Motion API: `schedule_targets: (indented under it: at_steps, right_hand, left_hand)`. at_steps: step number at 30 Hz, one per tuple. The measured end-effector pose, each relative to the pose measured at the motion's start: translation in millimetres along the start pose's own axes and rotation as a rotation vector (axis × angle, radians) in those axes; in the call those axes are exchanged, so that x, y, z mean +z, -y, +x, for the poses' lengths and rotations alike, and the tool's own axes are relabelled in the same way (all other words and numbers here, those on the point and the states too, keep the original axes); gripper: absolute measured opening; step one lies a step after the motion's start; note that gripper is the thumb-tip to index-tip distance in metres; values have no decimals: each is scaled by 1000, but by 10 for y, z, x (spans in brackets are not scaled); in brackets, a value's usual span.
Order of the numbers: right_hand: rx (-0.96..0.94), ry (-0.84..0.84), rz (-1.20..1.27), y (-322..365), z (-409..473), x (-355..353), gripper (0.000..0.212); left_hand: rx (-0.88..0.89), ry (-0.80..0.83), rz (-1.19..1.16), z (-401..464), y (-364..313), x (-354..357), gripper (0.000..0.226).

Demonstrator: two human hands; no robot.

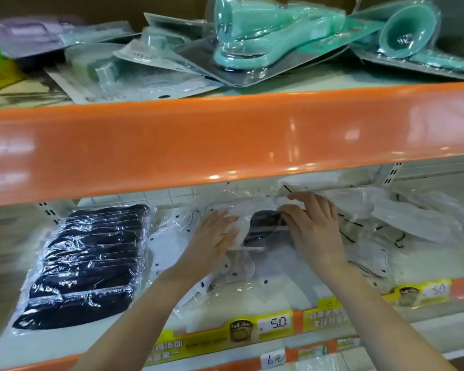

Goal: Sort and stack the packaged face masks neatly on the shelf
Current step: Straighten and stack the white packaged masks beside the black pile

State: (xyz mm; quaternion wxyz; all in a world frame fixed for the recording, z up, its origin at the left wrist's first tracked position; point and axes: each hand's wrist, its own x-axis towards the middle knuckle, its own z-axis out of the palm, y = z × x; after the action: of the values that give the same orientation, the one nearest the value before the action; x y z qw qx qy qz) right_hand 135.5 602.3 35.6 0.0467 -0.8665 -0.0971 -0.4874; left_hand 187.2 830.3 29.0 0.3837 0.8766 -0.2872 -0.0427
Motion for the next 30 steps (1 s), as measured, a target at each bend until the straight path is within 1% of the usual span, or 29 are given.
schedule_targets:
  at_steps: [1, 2, 3, 6, 8, 9, 11, 12, 14, 15, 17, 19, 20, 22, 24, 25, 26, 27, 28, 29, 30]
  right_hand:
    - [-1, -8, 18, 53, 51, -8, 13]
    - [-4, -11, 37, 110, 106, -12, 15]
    - [-5, -11, 50, 171, 167, -15, 16]
    - [7, 41, 75, 368, 303, 34, 18]
    - [14, 83, 109, 521, 353, 92, 20]
    - [12, 95, 124, 609, 367, 124, 21]
    - [25, 95, 147, 799, 380, 177, 22]
    - [51, 90, 166, 886, 374, 196, 23]
    - [97, 106, 223, 1029, 314, 235, 26]
    - [87, 135, 261, 1095, 259, 254, 29]
    - [4, 242, 323, 1229, 119, 296, 39]
    - [-54, 351, 337, 1380, -24, 350, 44]
    - [-57, 360, 331, 1453, -91, 385, 41]
    - [-47, 310, 318, 1576, -177, 442, 31]
    - [-37, 266, 325, 1693, -191, 460, 26]
    - [-42, 248, 329, 1753, -173, 455, 26]
    - [-52, 235, 332, 1822, -143, 449, 27]
    - [-60, 235, 337, 1898, -109, 446, 28]
    - [-68, 242, 345, 1974, -69, 452, 29]
    - [-75, 243, 345, 2051, -33, 466, 31]
    - [-80, 233, 340, 2128, -4, 492, 35]
  left_hand:
    - [44, -21, -24, -81, -81, -37, 84]
    - [60, -24, -85, -165, -182, -88, 83]
    - [65, -25, -176, -246, -304, -144, 72]
    - [-82, -25, -457, -392, -481, -255, 25]
    - [-70, -86, -501, -393, -398, -274, 7]
    - [-90, -140, -515, -402, -345, -302, 7]
    - [-163, -254, -576, -444, -207, -379, 25]
    - [-217, -305, -651, -478, -133, -421, 28]
    - [-319, -390, -793, -563, 10, -534, 28]
    - [-362, -423, -849, -605, 104, -589, 26]
    - [-432, -495, -926, -696, 319, -712, 23]
    - [-495, -521, -965, -806, 475, -837, 21]
    - [-527, -531, -986, -864, 535, -895, 20]
    - [-576, -543, -1005, -985, 629, -1008, 17]
    - [-595, -575, -933, -1096, 714, -1104, 15]
    - [-588, -595, -795, -1147, 785, -1141, 14]
    - [-581, -616, -613, -1190, 824, -1185, 20]
    - [-558, -639, -414, -1242, 883, -1206, 34]
    - [-520, -668, -262, -1301, 922, -1226, 45]
    - [-459, -688, -149, -1368, 951, -1252, 48]
    - [-373, -711, -14, -1441, 1003, -1274, 45]
